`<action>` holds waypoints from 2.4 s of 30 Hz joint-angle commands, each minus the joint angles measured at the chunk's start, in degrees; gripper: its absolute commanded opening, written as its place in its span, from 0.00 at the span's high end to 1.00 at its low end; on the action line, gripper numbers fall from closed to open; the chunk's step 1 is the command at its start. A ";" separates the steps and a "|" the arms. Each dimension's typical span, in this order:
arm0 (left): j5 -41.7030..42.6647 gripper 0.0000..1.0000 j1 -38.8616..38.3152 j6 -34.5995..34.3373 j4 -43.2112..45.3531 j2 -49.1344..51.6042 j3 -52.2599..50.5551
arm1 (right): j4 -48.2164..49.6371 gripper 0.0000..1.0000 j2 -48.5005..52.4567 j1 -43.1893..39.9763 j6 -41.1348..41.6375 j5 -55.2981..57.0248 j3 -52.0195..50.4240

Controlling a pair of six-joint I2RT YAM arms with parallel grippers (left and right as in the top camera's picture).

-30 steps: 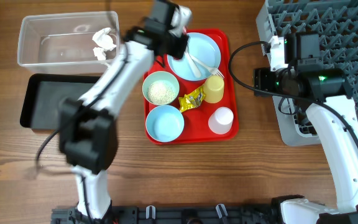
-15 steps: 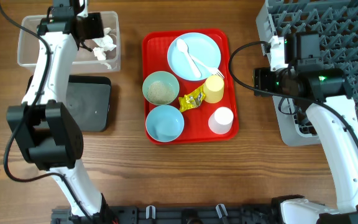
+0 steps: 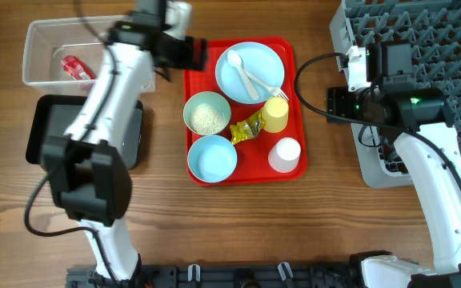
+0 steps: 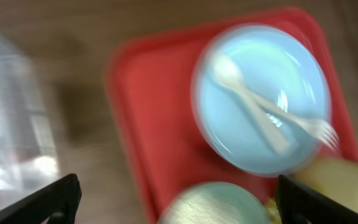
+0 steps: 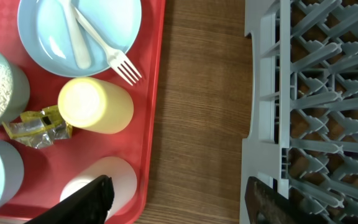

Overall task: Sort waste into correct bins and load items into the dishwasher rack
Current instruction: 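Reach the left gripper to the yellow wrapper on the tray and grasp, then drop the yellow wrapper into the clear bin with the left gripper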

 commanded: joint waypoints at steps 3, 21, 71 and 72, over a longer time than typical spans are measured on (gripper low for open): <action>1.25 0.09 -12.55 1.07 -8.94 -1.75 -0.33 | 0.13 0.25 0.04 -0.22 1.01 0.13 0.90; 3.91 0.22 -18.14 1.05 0.11 -1.42 -15.06 | -0.46 0.25 0.04 -0.22 1.22 -0.09 0.90; 6.34 0.96 -18.05 -0.04 -0.35 -1.70 -10.73 | -0.63 0.25 0.04 -0.22 1.18 -0.07 0.90; 6.32 0.96 -17.64 -0.04 -0.55 -3.02 -9.79 | -0.55 0.25 0.04 -0.22 1.18 -0.07 0.90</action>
